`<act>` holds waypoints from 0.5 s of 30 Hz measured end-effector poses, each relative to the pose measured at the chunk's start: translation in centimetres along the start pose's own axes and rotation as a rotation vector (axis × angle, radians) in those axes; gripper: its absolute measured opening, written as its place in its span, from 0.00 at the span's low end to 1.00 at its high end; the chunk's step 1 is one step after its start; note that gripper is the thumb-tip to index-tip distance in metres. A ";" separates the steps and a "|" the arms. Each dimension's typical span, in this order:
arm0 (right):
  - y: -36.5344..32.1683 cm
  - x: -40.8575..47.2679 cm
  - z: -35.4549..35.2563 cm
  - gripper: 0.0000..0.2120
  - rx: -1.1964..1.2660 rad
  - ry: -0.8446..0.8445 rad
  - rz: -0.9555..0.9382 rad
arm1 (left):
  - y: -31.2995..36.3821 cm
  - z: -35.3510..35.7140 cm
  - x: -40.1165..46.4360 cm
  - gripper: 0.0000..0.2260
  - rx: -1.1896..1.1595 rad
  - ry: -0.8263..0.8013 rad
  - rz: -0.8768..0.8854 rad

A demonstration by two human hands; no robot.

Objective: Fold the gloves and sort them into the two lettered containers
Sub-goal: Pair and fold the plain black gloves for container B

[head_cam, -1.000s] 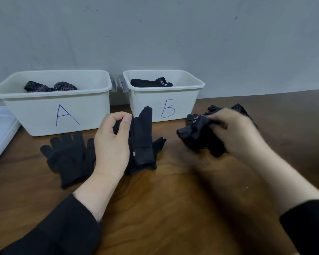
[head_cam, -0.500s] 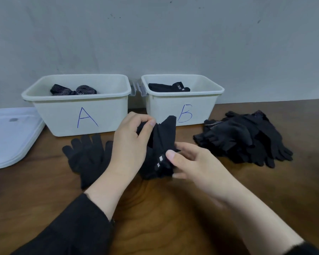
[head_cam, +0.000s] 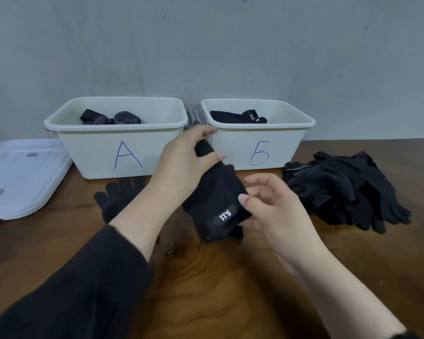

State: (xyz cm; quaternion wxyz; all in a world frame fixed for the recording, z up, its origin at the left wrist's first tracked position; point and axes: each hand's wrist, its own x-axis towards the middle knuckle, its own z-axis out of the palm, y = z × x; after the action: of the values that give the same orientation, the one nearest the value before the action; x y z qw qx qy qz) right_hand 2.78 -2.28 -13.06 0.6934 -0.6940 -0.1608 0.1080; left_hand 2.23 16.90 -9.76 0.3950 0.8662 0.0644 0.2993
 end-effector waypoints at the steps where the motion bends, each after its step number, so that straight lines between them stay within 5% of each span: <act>1: 0.1 0.3 0.0 0.07 -0.025 0.027 -0.019 | 0.0 0.1 0.8 0.20 0.065 0.018 0.032; 4: 1.8 1.1 -0.5 0.02 -0.389 0.051 -0.044 | -0.4 0.5 0.7 0.14 0.219 0.127 0.085; 7: 3.6 0.6 -1.1 0.10 -0.759 -0.019 -0.098 | -1.4 1.1 -3.4 0.09 0.257 -0.041 0.088; 11: 4.0 0.5 -1.8 0.12 -0.716 -0.009 -0.134 | -3.4 1.8 -7.5 0.18 0.323 -0.429 0.099; 15: 4.4 0.6 -2.3 0.11 -0.694 0.021 -0.116 | -3.8 1.6 -7.5 0.23 0.360 -0.540 0.128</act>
State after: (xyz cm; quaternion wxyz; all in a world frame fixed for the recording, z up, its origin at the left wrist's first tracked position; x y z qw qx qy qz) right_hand 4.54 -4.12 -17.40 0.4228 -0.8791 -0.2199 0.0003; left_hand -2.51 15.80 -16.83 0.2189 0.9724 -0.0454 0.0668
